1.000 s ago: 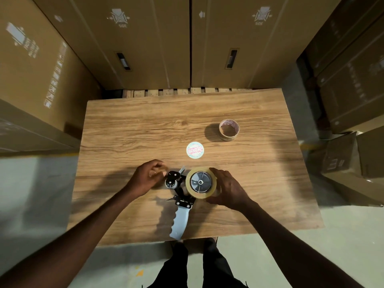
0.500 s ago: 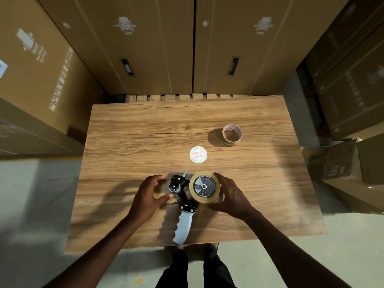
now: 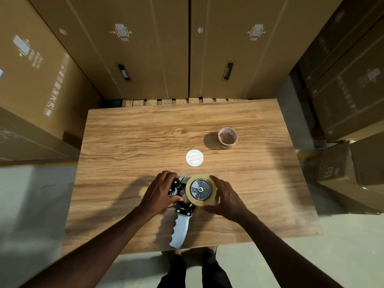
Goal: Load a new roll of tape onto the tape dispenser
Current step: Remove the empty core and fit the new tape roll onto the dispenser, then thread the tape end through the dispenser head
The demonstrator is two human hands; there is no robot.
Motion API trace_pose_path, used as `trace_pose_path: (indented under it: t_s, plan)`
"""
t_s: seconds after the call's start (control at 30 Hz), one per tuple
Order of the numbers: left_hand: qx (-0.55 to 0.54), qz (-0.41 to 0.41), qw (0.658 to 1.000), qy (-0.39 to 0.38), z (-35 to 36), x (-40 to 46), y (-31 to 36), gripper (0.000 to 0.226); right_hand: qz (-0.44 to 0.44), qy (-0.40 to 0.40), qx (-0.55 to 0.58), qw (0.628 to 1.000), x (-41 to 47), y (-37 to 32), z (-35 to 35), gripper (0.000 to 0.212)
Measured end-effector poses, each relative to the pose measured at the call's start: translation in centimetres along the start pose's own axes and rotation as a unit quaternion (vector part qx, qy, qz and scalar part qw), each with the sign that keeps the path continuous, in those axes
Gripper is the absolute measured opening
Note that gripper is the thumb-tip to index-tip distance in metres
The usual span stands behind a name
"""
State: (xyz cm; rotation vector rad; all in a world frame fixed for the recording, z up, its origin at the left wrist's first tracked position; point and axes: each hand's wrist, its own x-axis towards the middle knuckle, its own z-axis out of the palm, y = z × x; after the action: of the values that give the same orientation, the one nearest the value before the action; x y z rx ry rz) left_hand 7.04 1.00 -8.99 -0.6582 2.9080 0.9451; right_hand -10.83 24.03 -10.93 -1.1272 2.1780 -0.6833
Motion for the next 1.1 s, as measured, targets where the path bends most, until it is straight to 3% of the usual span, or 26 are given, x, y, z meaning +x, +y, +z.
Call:
trace_pose_path:
  t_s: [0.2,0.27,0.33,0.43,0.57,0.67,0.87,0.97,1.03,1.1]
  plan:
    - [0.018,0.003,1.0,-0.009,0.3,0.3,-0.1,0.072,0.008,0.015,0.005,1.0,-0.4,-0.4,-0.1,0.124]
    - [0.0,-0.006,1.0,-0.01,0.2,0.2,-0.4,0.075,0.03,0.056,0.016,0.998,-1.2,-1.5,0.2,0.125]
    - [-0.014,-0.013,1.0,-0.015,0.3,0.2,-0.6,0.077,0.076,0.118,0.061,0.988,-2.7,-3.8,1.0,0.111]
    - [-0.044,-0.032,0.998,-0.032,0.5,-0.1,-0.8,0.08,0.211,0.166,0.205,0.941,-4.9,-8.1,3.4,0.089]
    - [-0.077,-0.043,0.994,-0.062,0.5,-0.4,-1.1,0.088,0.42,0.079,0.372,0.824,-5.6,-11.7,8.0,0.094]
    - [-0.085,-0.041,0.992,-0.082,0.0,-0.2,-1.8,0.088,0.42,0.041,0.405,0.811,-4.7,-13.1,10.3,0.099]
    - [-0.136,-0.062,0.982,-0.113,-1.6,0.8,-1.9,0.089,0.449,0.038,0.426,0.784,-2.6,-13.2,11.2,0.037]
    - [-0.165,-0.056,0.981,-0.085,-2.2,1.1,-1.4,0.093,0.447,0.04,0.529,0.72,-3.1,-14.2,9.2,0.01]
    - [-0.178,-0.045,0.981,-0.064,-2.9,1.4,-0.7,0.093,0.436,0.033,0.577,0.69,-3.5,-14.5,7.9,0.015]
    - [-0.176,-0.035,0.983,-0.048,-3.8,1.8,0.6,0.091,0.431,0.031,0.588,0.684,-3.6,-14.6,6.5,0.015]
